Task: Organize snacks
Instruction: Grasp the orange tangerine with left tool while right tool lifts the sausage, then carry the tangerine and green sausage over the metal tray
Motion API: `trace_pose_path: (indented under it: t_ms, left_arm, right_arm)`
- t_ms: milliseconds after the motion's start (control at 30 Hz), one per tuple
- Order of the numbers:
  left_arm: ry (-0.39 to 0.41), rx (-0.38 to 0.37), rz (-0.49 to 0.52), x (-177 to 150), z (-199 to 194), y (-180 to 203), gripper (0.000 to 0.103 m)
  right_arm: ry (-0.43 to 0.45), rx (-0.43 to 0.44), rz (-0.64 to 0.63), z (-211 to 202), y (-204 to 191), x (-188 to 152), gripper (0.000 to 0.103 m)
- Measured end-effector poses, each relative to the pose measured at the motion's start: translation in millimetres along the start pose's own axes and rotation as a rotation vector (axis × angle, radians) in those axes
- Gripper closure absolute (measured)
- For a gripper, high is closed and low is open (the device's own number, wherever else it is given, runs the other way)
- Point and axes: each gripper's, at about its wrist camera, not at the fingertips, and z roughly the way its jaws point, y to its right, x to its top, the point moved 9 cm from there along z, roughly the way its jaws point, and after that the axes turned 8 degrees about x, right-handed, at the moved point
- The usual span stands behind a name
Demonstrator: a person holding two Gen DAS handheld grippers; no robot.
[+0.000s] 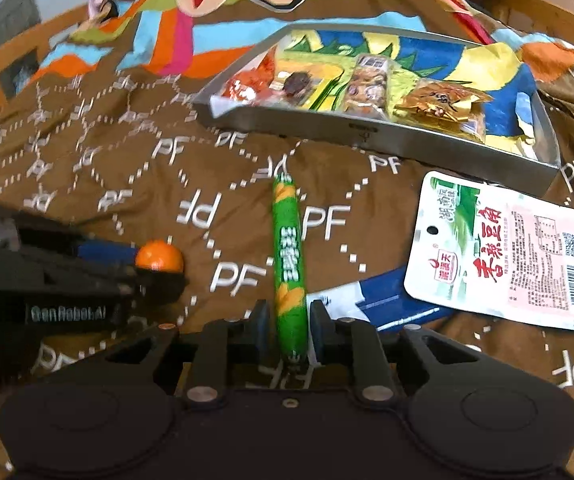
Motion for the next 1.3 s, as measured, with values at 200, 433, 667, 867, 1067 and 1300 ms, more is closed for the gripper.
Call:
trace_pose_path:
  t_ms: [200, 433, 667, 867, 1067, 1300]
  left_arm:
    - [0.008, 0.012, 0.037, -1, 3, 4, 0.066]
    - [0.001, 0.011, 0.053, -1, 4, 6, 0.066]
    - [-0.007, 0.007, 0.027, 0, 6, 3, 0.063]
    - [-0.009, 0.005, 0.038, 0, 6, 3, 0.066]
    - [0.006, 0.024, 0.035, 5, -1, 2, 0.067]
    - [0.056, 0.029, -0.002, 16, -12, -3, 0.067]
  right_arm:
    - [0.027, 0.009, -0.042, 15, -4, 7, 0.072]
    - [0.015, 0.009, -0.068, 20, -6, 4, 0.071]
    - [0.013, -0.002, -0.065, 22, -7, 3, 0.072]
    - [0.016, -0.018, -0.07, 20, -5, 4, 0.082]
    - [0.026, -0.027, -0.069, 13, -6, 2, 0.085]
    - [0.06, -0.078, -0.107, -1, -8, 6, 0.085]
